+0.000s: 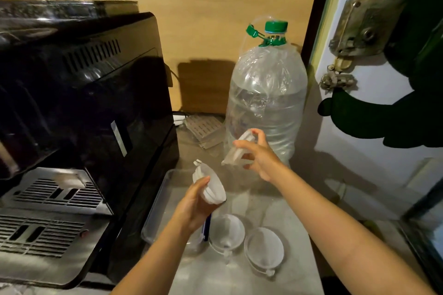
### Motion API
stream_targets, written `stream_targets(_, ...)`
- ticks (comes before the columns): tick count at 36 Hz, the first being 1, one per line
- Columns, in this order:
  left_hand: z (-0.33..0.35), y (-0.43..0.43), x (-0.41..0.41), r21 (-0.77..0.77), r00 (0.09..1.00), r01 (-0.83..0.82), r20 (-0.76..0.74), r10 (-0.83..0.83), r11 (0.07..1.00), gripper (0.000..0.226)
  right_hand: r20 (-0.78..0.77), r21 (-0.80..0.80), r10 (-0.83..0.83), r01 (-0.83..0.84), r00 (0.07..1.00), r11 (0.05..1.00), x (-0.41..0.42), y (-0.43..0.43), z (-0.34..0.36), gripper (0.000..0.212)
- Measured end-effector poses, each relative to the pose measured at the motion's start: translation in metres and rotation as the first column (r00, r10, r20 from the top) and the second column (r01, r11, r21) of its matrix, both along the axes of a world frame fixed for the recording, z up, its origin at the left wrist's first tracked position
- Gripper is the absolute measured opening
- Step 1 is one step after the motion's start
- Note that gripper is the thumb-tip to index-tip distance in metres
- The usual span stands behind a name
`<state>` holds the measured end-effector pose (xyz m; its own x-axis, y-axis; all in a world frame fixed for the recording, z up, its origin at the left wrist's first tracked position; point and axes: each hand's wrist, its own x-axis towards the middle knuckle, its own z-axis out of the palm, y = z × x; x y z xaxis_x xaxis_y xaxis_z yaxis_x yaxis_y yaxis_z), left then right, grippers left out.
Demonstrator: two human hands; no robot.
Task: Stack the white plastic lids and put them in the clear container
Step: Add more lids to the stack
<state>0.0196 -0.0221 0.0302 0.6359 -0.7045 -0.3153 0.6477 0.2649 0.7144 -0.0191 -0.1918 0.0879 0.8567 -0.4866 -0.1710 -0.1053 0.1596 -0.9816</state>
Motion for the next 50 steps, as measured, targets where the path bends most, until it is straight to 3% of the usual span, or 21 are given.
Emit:
stream_targets(4, 0.009, -0.013, -0.005, -0.080, 0.999, -0.005, -0.032, 0.003, 0.997, 0.045, 0.180, 0.014, -0.079, 0.078, 0.980, 0.997, -0.007, 0.016, 0.004, 0.066)
stream_targets(6, 0.012, -0.019, -0.005, -0.127, 0.999, -0.009, -0.037, 0.005, 0.992, 0.047, 0.251, 0.014, -0.095, 0.095, 0.963, 0.995, -0.010, 0.023, 0.001, 0.060)
stream_targets(12, 0.019, -0.030, -0.001, -0.312, 0.999, 0.008, -0.040, -0.021, 0.950, 0.081, 0.283, -0.156, -0.110, 0.159, 0.953, 0.975, -0.019, 0.036, -0.014, 0.061)
stream_targets(19, 0.021, -0.033, 0.003, -0.386, 0.997, 0.080, 0.052, -0.065, 0.919, 0.064, 0.231, -0.173, -0.043, 0.085, 0.972, 0.981, -0.023, 0.042, -0.018, 0.070)
stream_targets(22, 0.022, -0.032, 0.004, -0.390, 0.995, 0.096, 0.069, -0.075, 0.916, 0.069, 0.232, -0.188, 0.002, 0.043, 0.973, 0.981, -0.024, 0.044, -0.016, 0.076)
stream_targets(31, 0.022, -0.025, 0.010, -0.295, 0.981, 0.155, 0.160, -0.111, 0.943, 0.081, 0.107, -0.275, 0.116, -0.082, 0.987, 0.958, -0.023, 0.037, -0.013, 0.080)
stream_targets(36, 0.020, -0.020, 0.013, -0.221, 0.967, 0.182, 0.215, -0.134, 0.958, 0.088, -0.036, -0.375, 0.217, -0.215, 0.975, 0.902, -0.024, 0.028, -0.006, 0.077)
stream_targets(42, 0.020, -0.015, 0.011, -0.122, 0.937, 0.201, 0.314, -0.155, 0.972, 0.093, -0.156, -0.455, 0.290, -0.329, 0.944, 0.827, -0.026, 0.025, -0.001, 0.090)
stream_targets(46, 0.017, -0.010, 0.009, -0.037, 0.914, 0.201, 0.368, -0.174, 0.979, 0.108, -0.207, -0.491, 0.318, -0.379, 0.925, 0.785, -0.029, 0.026, -0.003, 0.091)
stream_targets(50, 0.010, -0.003, 0.009, -0.012, 0.898, 0.214, 0.396, -0.192, 0.977, 0.087, -0.240, -0.522, 0.332, -0.410, 0.912, 0.748, -0.031, 0.030, -0.008, 0.095)
